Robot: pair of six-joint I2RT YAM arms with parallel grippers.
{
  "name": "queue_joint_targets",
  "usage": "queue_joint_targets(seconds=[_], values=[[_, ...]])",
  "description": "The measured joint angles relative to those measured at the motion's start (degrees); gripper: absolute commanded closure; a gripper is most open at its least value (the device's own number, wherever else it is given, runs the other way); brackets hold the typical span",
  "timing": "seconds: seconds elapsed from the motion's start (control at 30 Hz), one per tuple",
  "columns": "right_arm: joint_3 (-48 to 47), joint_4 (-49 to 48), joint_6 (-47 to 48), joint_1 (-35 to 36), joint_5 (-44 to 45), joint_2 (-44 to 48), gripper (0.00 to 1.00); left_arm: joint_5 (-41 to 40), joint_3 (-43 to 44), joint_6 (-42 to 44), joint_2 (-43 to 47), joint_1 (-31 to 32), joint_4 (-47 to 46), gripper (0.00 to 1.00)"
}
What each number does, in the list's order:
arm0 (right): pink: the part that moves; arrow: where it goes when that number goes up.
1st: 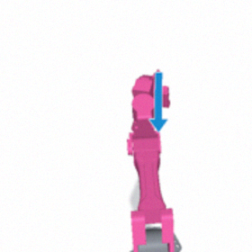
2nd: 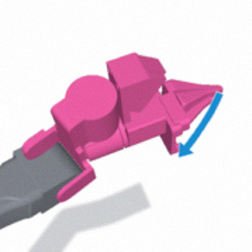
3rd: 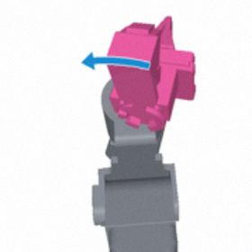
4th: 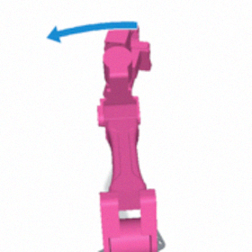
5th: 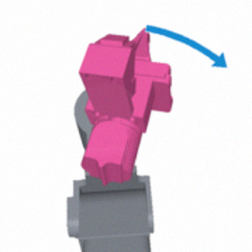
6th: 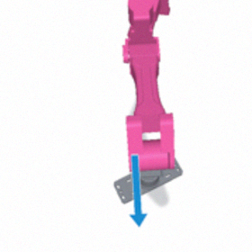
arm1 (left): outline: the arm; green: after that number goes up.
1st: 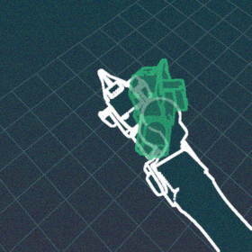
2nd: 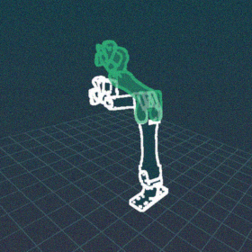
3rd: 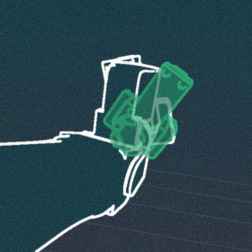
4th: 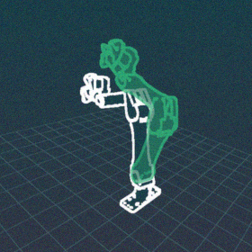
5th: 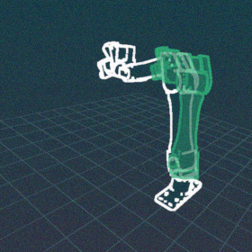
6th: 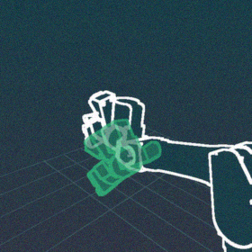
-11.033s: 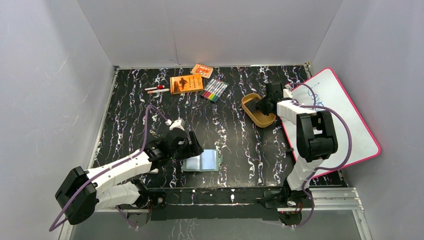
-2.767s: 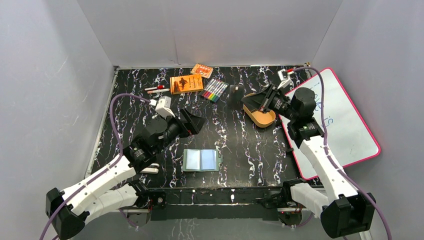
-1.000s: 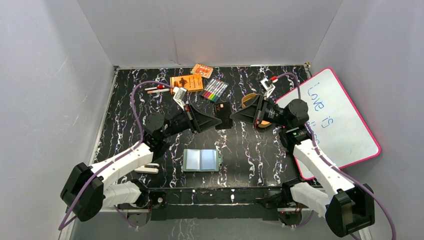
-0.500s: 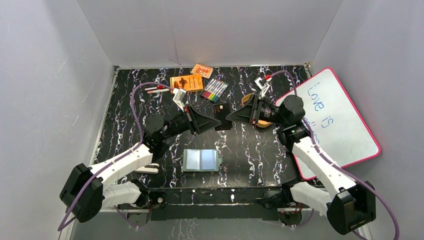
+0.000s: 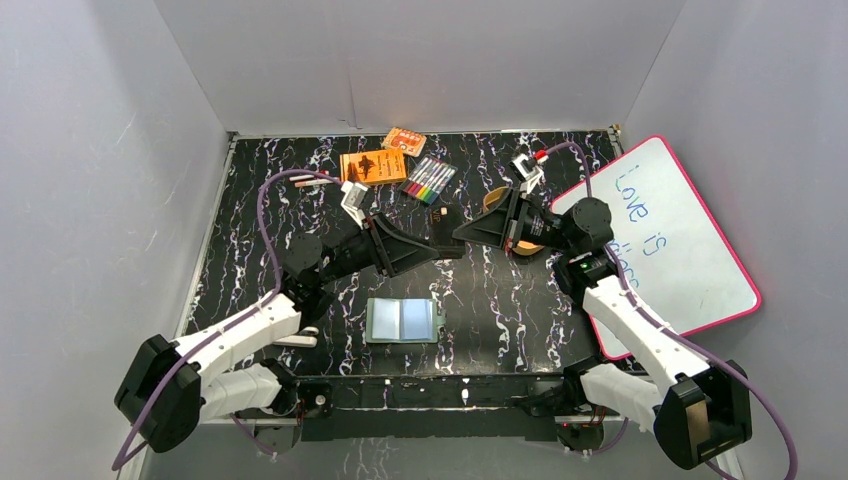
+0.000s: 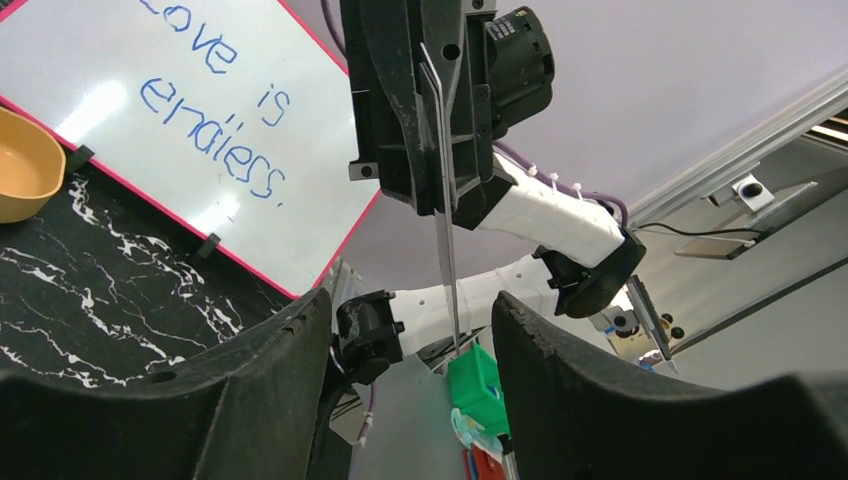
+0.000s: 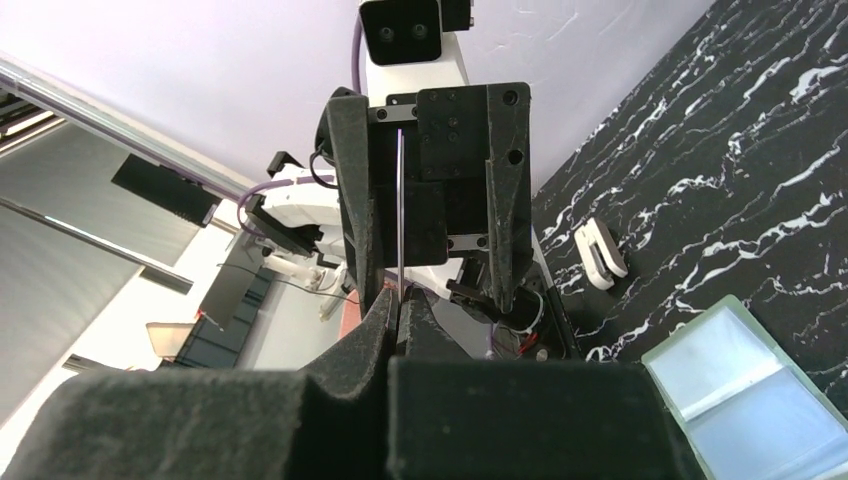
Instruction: Put the credit cards into the card holder
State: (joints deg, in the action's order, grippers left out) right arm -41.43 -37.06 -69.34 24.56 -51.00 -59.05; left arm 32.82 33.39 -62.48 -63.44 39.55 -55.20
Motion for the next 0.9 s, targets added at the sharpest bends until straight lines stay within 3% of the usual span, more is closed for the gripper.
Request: queue_joint_targets(seconds=[0.27,0.9], values=[[0.8,-7.5,-4.3,0.0,-0.2,0.0,1.00,1.7,0.0,0.0,1.7,-0.2,-1.6,0.63],[1.2,-10.0,-5.9,0.0,-0.6,0.0,1.00,2.2,-1.1,-1.2,2.1,-2.3,-4.5,0.67]])
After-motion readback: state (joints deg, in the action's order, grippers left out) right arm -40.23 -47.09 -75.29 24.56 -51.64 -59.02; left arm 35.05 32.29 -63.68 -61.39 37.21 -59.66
